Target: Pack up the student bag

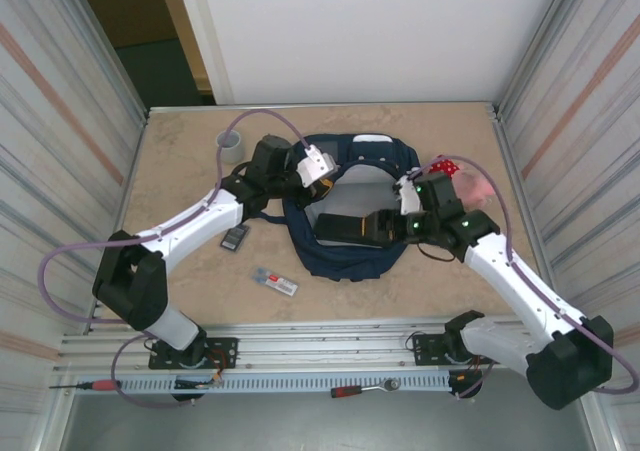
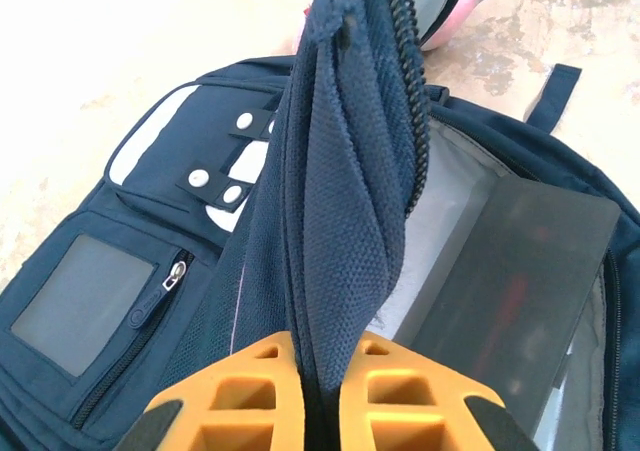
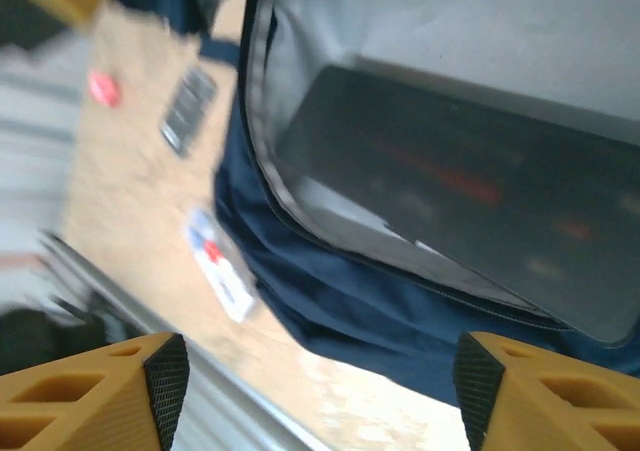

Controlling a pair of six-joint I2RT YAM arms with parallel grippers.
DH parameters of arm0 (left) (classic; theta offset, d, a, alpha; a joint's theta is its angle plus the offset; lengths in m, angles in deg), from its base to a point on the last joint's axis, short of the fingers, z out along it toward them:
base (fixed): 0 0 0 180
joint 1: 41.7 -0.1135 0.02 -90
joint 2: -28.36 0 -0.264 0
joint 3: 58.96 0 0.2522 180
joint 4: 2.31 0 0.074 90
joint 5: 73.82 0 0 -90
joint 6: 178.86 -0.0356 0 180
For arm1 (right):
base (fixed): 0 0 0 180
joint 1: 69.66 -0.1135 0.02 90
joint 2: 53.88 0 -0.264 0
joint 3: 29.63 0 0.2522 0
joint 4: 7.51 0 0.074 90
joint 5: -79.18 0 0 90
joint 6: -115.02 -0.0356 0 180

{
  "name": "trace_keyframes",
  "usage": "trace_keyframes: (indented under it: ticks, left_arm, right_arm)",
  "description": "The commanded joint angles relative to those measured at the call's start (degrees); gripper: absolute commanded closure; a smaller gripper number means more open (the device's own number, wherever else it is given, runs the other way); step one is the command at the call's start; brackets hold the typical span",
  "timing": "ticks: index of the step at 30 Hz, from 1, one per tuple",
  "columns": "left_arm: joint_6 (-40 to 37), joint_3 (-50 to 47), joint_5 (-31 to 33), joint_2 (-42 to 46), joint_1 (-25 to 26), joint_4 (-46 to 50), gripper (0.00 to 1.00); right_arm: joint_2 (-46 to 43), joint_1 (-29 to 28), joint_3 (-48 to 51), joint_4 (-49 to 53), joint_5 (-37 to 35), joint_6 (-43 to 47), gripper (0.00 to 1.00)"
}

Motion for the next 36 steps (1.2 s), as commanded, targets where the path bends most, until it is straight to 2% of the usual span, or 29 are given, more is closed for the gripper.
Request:
trace_keyframes:
  ticks: [1,3,5,10,14,19,24,26,33,36]
  left_arm:
    - [3.48,2.21,-3.23,2.88,-1.6,-0.67,1.0]
    - [3.87,2.43,-4.65,2.82,-1.96,-0.99,1.0]
    - [4.22,2.57,-6.02,2.6,-2.11,-1.19,1.0]
    - [5.31,2.76,-7.68,2.35,-2.04,-1.87,1.0]
    - [5.89,2.87,-9.17,2.57,-2.08,-2.66,1.0]
    - [6.68,3.57,-11.52,3.03,-2.03,-3.09,1.0]
    - [8.05,3.47,-12.93,3.88,-2.11,-4.29,1.0]
    - [8.32,3.31,-13.33,4.21,-2.13,-4.52,1.0]
    - [8.67,3.27,-13.49,4.56,-2.15,-3.52,1.0]
    - [8.86,2.98,-12.86,4.74,-2.07,-3.44,1.0]
  right_arm:
    - [-2.45,-6.21,0.37,0.8,-11.94,21.01,0.21]
    - [-0.82,-8.46,0.11,-0.41,-15.12,30.2,0.15]
    - [3.09,-8.85,-0.67,-1.52,-15.87,38.4,0.14]
    - [14.81,-8.0,-4.7,-2.49,-14.6,49.55,0.14]
    - [20.34,-6.76,-5.27,-7.48,-13.14,50.68,0.15]
    - [25.62,-5.87,-5.22,-13.29,-15.43,51.41,0.18]
    - [30.09,-3.74,-5.63,-17.89,-15.8,49.99,0.27]
    - [31.2,-3.5,-5.56,-20.56,-18.15,48.87,0.31]
    - [30.08,-2.97,-3.32,-33.26,-22.61,45.26,0.49]
    - [29.26,-2.99,-2.34,-37.09,-22.34,45.23,0.52]
